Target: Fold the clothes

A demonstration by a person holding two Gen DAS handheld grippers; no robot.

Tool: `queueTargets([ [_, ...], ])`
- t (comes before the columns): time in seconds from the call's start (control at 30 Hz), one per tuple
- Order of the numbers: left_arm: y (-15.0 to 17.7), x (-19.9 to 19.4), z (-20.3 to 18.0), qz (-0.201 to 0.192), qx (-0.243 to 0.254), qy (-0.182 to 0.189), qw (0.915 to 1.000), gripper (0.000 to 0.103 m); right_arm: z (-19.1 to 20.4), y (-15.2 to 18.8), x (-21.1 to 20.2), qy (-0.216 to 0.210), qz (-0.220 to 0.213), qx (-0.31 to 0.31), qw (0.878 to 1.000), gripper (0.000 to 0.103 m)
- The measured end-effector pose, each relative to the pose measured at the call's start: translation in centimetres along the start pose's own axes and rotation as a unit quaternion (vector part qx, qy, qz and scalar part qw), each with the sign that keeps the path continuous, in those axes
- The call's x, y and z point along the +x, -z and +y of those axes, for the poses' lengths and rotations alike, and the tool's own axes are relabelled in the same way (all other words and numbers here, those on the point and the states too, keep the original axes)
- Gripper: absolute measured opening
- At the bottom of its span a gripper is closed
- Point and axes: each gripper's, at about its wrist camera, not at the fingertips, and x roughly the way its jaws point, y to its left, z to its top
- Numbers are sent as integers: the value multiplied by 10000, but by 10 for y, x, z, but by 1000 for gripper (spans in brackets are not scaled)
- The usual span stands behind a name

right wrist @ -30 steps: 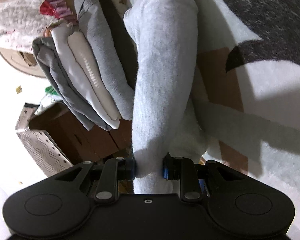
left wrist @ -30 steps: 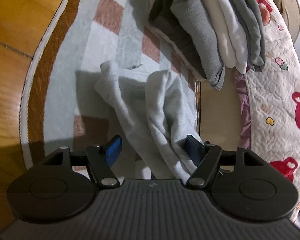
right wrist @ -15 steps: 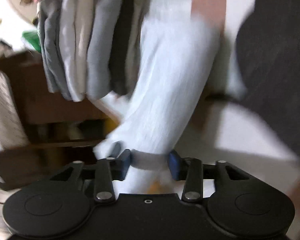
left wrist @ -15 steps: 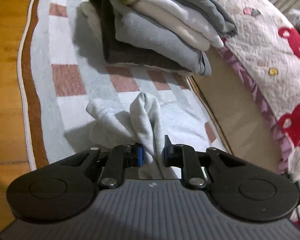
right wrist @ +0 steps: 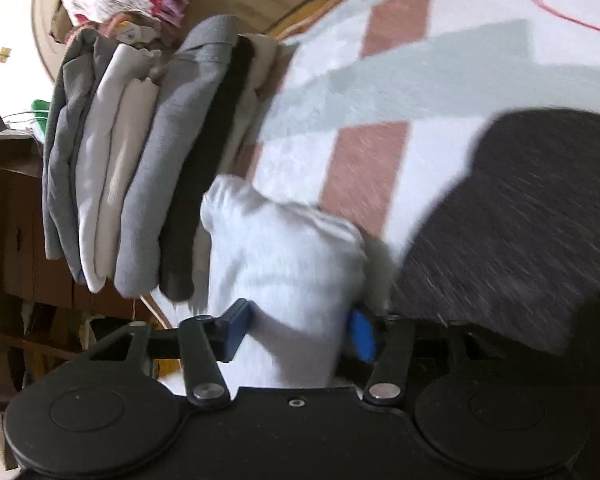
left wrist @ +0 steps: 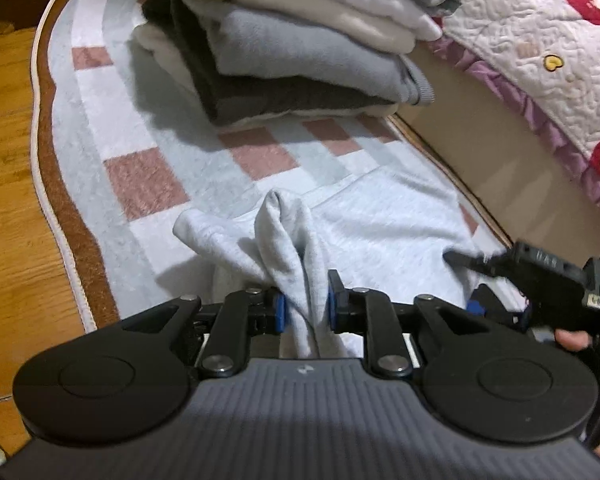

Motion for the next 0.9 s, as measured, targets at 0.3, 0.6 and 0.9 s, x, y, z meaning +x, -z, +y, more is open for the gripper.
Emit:
queueTargets([
  [0.3,4,14,1,-409,551,-95,9976,32,27,9,19,218,-490,-1424,9883,67],
  [0.6,-8,-34,-49,-1210,2144,18,9692,13,53,8,5,150,-962,-1864,9776,34],
  [0.9,-75,-130,-84,-1874,2802,885,9373,13,163,20,-98,87,-1600,-2294,9600,34],
])
